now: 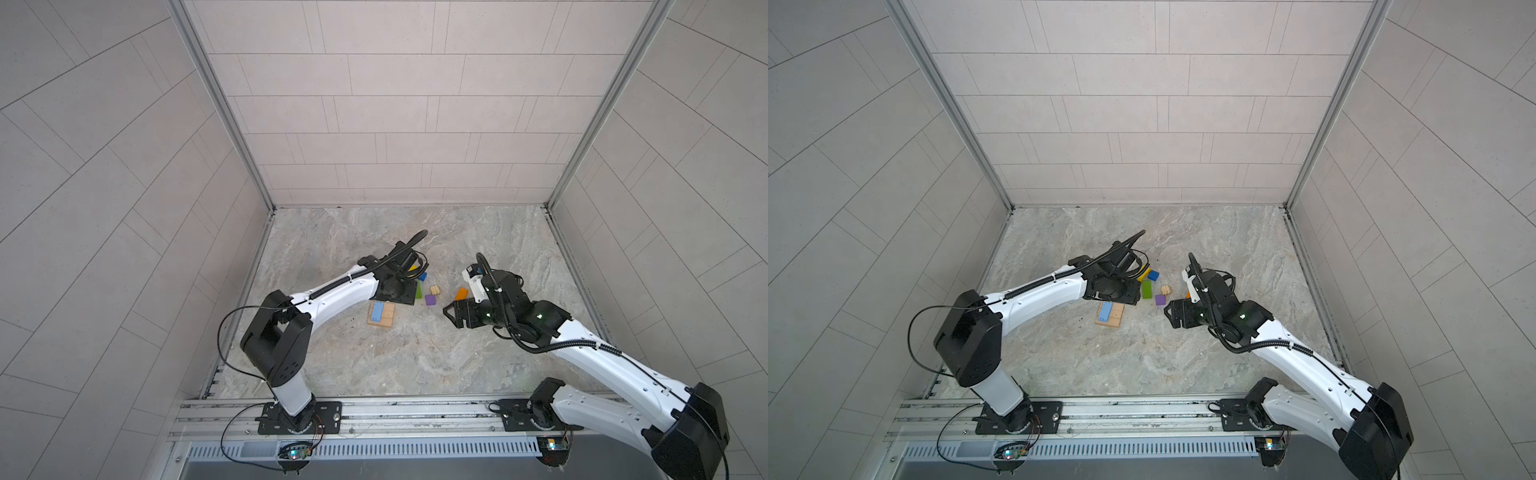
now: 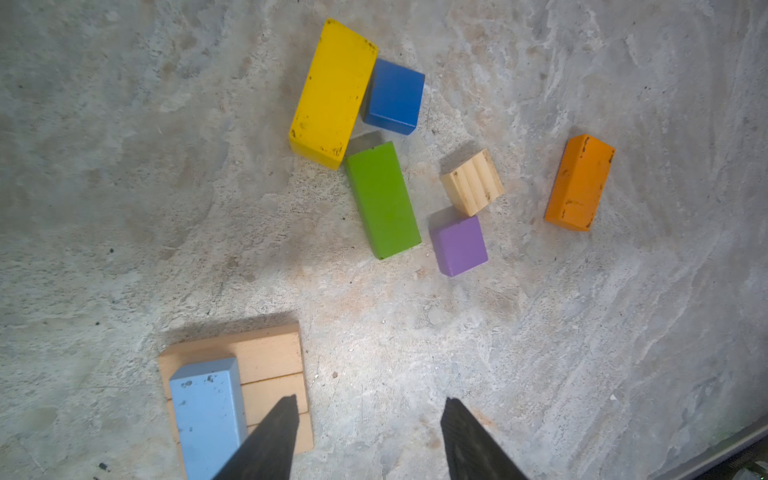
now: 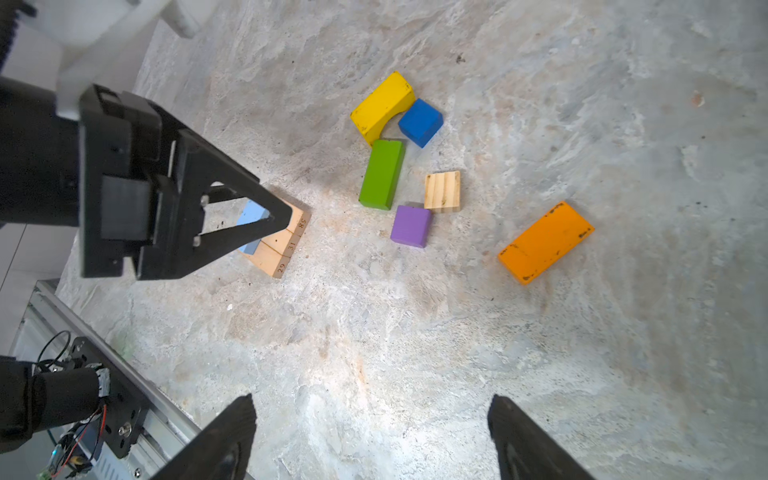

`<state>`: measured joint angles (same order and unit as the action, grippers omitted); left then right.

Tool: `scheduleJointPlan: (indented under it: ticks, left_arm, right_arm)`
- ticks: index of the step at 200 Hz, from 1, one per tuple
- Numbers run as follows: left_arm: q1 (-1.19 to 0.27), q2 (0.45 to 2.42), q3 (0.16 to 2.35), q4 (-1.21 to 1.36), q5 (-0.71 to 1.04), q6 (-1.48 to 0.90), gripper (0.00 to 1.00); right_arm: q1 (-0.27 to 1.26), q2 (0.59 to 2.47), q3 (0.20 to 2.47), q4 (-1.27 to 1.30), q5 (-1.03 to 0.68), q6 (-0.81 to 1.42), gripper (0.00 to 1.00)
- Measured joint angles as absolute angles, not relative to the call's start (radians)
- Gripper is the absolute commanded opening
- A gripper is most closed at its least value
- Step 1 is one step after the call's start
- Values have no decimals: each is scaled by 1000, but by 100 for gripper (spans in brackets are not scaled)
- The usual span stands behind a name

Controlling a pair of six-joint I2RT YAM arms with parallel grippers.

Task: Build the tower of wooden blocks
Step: 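Open the left gripper and lift it off the light blue block, then draw the left gripper back while moving the right gripper over the green block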

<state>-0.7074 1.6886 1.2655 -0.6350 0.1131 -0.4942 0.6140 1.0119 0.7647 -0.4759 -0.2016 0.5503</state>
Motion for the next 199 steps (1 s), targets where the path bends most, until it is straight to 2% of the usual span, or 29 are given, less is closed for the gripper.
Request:
scheduleJointPlan:
  ticks: [51, 75, 96, 122, 134, 199]
  left_arm:
    - [-669, 1640, 1308, -712, 146, -445, 78]
    - [-604, 1559, 1294, -735, 182, -416, 83]
    - [-553, 1473, 1277, -759, 197, -392, 88]
    - [-511, 1390, 1250, -780, 227, -358, 88]
    - [-492, 1364, 1233, -786, 250, -344, 89]
    - [-385, 1275, 1122, -805, 357, -276, 88]
  right_arm:
    - [609, 1145, 835, -448, -170, 550, 74]
    - [609, 1252, 876, -403, -168, 553, 68]
    - [609, 1348, 918, -359, -168, 568, 59]
    - [614, 1461, 969, -310, -160, 581, 54]
    - [622, 1512, 994, -297, -152, 585, 48]
    - [643, 1758, 1153, -303, -117, 612, 47]
